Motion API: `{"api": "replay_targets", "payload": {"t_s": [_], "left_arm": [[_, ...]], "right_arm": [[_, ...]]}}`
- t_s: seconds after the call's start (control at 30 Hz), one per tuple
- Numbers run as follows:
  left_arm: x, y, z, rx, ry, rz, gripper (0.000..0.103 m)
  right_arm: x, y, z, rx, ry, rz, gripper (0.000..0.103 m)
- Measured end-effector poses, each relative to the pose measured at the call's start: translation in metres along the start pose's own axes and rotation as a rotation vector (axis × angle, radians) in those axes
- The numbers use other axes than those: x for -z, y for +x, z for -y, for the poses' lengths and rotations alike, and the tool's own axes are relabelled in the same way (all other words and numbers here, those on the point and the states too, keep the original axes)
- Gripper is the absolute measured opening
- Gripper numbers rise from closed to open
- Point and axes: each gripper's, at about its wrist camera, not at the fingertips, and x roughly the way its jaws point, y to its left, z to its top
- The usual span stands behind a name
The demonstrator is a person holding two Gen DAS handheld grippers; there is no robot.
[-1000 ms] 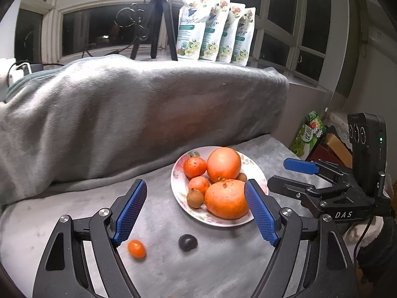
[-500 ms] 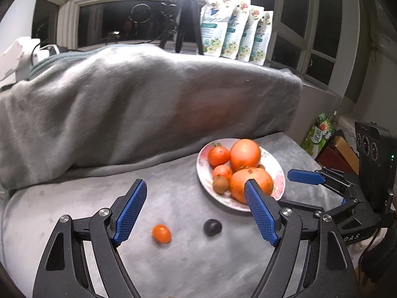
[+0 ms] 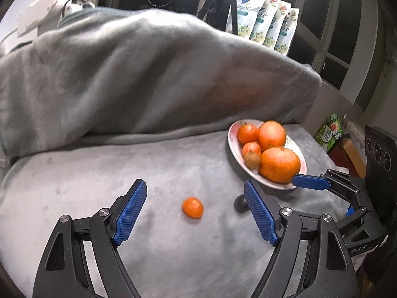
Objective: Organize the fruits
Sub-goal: 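Move both tools back toward the last small mandarin and dark fruit, then close the right gripper on the dark fruit while the left gripper closes on the mandarin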
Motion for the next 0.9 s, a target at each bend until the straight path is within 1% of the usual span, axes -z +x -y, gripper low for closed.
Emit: {"api": "replay_targets", "payload": {"t_s": [0.1,0.13,0.2,0.23,0.27,0.3,0.4,0.47,0.57,0.6,0.67,0.9], "left_arm": [[0.007,0.004,-0.007,0.003,-0.013,-0.015,0.081],[0.008,0.005,-0.008,0.005,-0.018,-0.019,0.08],[0.011,0.008,-0.011,0.012,-0.025,-0.029,0.073],[0.012,0.01,-0.012,0.015,-0.026,-0.038,0.071],[0.013,0.012,-0.012,0.015,-0.025,-0.042,0.071],[0.014,0.013,-0.012,0.018,-0.025,-0.048,0.071],[0.016,0.018,-0.013,0.028,-0.026,-0.06,0.066],[0.017,0.022,-0.013,0.039,-0.031,-0.069,0.058],[0.02,0.028,-0.012,0.052,-0.026,-0.084,0.052],[0.021,0.03,-0.011,0.053,-0.024,-0.089,0.05],[0.022,0.033,-0.011,0.058,-0.02,-0.098,0.044],[0.021,0.042,-0.012,0.062,-0.02,-0.114,0.04]], "right_arm": [[0.001,0.011,-0.005,-0.017,-0.007,-0.029,0.068],[0.001,0.014,-0.006,-0.021,-0.011,-0.038,0.068],[0.002,0.021,-0.009,-0.022,-0.02,-0.05,0.066],[0.002,0.023,-0.01,-0.022,-0.023,-0.056,0.064],[0.003,0.026,-0.011,-0.021,-0.026,-0.063,0.055],[0.003,0.03,-0.011,-0.017,-0.027,-0.075,0.051],[0.003,0.038,-0.011,-0.002,-0.024,-0.088,0.05],[0.003,0.043,-0.011,0.008,-0.023,-0.094,0.05],[0.003,0.048,-0.012,0.023,-0.023,-0.098,0.046],[0.003,0.049,-0.012,0.025,-0.023,-0.1,0.046],[0.002,0.052,-0.012,0.03,-0.024,-0.104,0.045],[0.0,0.061,-0.013,0.045,-0.029,-0.118,0.045]]}}
